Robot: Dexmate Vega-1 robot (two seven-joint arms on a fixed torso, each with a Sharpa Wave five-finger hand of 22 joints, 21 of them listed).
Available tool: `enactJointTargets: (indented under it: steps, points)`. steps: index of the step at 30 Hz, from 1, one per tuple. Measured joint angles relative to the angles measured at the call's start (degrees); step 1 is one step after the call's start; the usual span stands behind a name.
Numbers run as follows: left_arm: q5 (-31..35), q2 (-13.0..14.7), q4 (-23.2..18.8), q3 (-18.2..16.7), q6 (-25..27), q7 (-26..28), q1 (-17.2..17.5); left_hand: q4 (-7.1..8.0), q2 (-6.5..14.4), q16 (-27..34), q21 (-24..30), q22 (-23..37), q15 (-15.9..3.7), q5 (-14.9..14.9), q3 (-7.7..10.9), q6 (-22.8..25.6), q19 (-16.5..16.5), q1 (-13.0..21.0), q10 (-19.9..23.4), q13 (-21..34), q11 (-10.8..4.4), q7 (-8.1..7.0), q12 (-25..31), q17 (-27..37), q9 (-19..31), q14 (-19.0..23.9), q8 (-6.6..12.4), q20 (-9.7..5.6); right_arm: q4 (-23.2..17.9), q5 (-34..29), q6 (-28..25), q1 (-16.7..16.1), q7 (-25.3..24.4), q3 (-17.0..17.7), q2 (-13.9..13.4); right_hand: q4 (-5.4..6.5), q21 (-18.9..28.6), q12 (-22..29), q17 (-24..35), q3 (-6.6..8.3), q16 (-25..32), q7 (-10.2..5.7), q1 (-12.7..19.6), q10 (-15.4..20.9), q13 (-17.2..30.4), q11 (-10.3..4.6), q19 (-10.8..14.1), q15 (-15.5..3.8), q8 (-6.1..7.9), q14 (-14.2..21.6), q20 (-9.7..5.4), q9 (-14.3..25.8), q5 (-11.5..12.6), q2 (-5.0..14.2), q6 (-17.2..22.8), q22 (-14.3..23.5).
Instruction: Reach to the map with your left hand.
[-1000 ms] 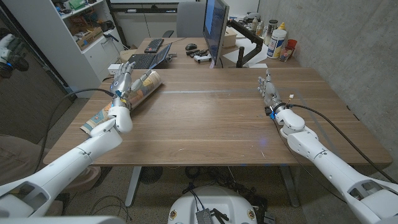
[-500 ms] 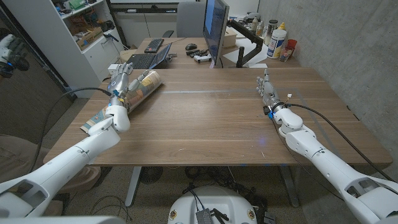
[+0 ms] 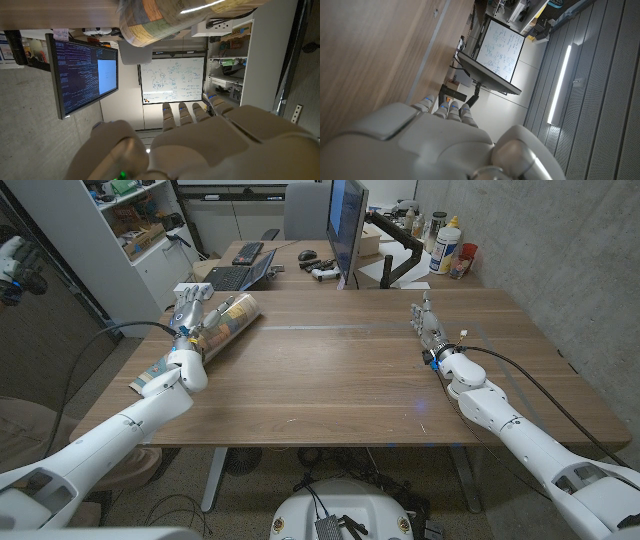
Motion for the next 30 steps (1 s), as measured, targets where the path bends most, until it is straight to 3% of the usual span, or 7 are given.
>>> enactJointTargets:
  steps: [30]
  points:
    - [-3.04, -0.35, 2.30, 1.40, 4.99, -2.11, -1.42, 0.00, 0.00, 0.00, 0.00, 0.00, -0.05, 0.00, 0.00, 0.00, 0.00, 0.00, 0.00, 0.00, 0.00, 0.63, 0.00, 0.00, 0.00, -0.54, 0.00, 0.00, -1.26, -0.01, -0.84, -0.52, -0.34, -0.11, -0.50, 0.00, 0.00, 0.00, 0.00, 0.00, 0.00, 0.00, 0.00, 0.00, 0.00, 0.00, -0.21, 0.00, 0.00, 0.00, 0.22, 0.00, 0.45, 0.00, 0.00, 0.00]
